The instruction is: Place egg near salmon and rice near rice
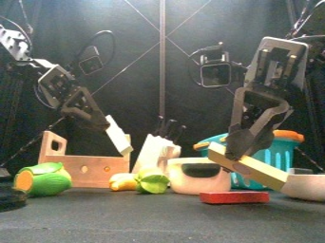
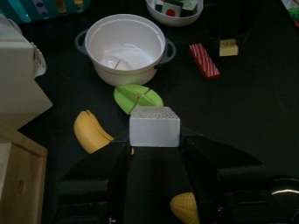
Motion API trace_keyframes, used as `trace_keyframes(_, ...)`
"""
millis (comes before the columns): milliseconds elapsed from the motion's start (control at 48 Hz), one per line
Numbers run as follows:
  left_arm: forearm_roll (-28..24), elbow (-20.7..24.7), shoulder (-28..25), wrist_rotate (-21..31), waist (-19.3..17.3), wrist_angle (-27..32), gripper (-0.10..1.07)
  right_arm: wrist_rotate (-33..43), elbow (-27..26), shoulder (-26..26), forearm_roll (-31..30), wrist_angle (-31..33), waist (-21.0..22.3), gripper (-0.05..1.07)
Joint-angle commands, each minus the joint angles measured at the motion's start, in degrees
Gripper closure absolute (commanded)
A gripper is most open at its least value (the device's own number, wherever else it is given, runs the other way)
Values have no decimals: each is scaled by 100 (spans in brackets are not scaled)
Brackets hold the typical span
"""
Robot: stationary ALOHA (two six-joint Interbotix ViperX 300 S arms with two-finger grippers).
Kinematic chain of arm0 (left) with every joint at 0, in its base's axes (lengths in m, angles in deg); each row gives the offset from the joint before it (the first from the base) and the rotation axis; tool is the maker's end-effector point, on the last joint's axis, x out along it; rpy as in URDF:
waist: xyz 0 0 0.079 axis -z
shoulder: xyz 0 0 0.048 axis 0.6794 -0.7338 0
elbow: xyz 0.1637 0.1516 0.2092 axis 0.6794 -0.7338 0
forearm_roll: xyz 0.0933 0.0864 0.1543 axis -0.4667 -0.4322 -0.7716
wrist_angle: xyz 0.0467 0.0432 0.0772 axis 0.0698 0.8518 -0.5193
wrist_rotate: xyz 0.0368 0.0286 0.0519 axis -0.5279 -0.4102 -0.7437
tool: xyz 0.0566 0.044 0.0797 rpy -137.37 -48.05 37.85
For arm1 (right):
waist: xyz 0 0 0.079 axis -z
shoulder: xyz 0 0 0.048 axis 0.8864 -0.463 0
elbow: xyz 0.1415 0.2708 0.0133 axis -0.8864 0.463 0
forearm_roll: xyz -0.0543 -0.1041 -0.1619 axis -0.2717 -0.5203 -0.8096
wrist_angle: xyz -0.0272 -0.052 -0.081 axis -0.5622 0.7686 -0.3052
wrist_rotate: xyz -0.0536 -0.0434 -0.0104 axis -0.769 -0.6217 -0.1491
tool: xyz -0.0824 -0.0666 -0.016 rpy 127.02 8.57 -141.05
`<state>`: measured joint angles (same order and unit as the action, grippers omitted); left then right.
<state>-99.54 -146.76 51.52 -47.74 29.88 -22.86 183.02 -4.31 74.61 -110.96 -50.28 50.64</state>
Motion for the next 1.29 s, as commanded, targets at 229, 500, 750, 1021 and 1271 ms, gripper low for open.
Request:
trace_keyframes(229, 26, 53, 18, 0, -26, -18, 42, -9, -167, -158, -229, 70, 18, 22)
trace_keyframes(500, 26, 35, 18, 0, -18, -18, 42, 79, -237, 132, 26, 9, 53, 21)
trace_keyframes(750, 26, 44, 18, 0, -26, -18, 42, 62, -448, 413, 2698, -475, 343, 21)
trace_keyframes(1021, 26, 62, 18, -9, -26, -18, 42, 299, -668, 466, 3129, -1371, 457, 21)
trace_keyframes(1271, 18, 53, 26, -9, -26, -18, 42, 870, -352, 554, 3384, -1362, 492, 21)
